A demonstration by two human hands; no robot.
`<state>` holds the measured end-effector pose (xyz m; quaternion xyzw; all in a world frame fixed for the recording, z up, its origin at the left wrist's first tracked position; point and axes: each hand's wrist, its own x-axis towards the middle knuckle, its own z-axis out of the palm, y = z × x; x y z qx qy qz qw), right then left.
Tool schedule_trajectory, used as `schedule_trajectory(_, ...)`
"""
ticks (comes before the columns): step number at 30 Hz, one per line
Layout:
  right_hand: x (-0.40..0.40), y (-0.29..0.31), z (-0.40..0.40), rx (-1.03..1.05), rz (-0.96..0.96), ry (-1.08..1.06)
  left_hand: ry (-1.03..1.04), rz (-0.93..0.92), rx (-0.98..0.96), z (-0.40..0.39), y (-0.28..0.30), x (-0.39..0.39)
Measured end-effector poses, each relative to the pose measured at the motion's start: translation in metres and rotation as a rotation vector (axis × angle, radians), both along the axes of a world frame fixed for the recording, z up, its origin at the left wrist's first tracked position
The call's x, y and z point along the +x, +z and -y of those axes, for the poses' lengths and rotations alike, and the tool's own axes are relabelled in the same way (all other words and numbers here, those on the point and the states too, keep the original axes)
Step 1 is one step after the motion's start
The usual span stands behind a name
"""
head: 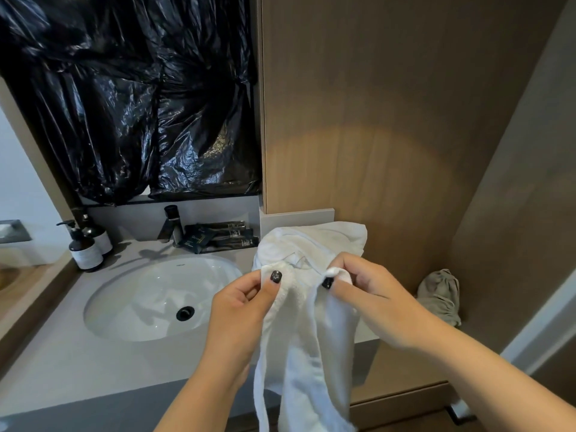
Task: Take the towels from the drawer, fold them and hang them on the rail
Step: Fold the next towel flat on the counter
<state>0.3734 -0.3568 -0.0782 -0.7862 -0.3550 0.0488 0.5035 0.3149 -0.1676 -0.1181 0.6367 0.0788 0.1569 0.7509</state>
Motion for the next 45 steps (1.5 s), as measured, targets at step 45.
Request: schedule_trajectory(45, -0.003, -0.020, -0.018, 0.128, -0.173, -0.108, 0.064, 0.173, 0.508, 0.021, -0.015, -0.009)
